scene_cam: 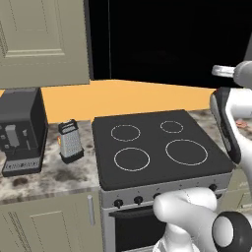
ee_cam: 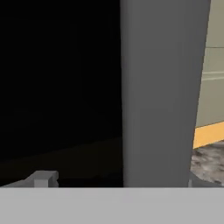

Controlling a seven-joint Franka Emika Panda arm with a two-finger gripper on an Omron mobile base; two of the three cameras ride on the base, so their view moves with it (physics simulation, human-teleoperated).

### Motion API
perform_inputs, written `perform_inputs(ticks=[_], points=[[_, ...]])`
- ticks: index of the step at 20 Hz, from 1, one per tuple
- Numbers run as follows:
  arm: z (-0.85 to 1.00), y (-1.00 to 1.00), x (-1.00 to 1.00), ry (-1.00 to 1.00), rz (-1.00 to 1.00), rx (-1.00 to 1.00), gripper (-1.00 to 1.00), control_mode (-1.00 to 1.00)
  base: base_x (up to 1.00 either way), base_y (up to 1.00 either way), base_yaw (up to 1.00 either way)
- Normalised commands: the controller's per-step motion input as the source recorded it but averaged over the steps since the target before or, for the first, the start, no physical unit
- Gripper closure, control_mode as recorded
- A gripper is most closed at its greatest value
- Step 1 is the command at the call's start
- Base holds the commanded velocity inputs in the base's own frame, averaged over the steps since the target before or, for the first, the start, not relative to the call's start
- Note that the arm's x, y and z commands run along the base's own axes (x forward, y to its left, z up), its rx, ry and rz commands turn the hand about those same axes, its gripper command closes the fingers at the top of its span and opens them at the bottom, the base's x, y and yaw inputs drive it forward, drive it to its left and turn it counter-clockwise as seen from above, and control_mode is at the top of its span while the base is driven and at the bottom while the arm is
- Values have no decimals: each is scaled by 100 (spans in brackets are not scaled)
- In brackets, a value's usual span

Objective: Close the microwave door.

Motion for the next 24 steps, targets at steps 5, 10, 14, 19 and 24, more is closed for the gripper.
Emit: perform_inputs(ticks=[5, 10, 14, 19, 24], points=[[4, -26, 59, 12, 16, 7, -100, -100, 0, 0, 0], [0, -18, 49, 2, 12, 8, -100, -100, 0, 0, 0], [1, -11, 53, 5, 9, 2, -100, -100, 0, 0, 0], [0, -3, 54, 6, 5, 0, -100, -100, 0, 0, 0], [0, 0, 50, 2, 2, 0, -100, -100, 0, 0, 0]])
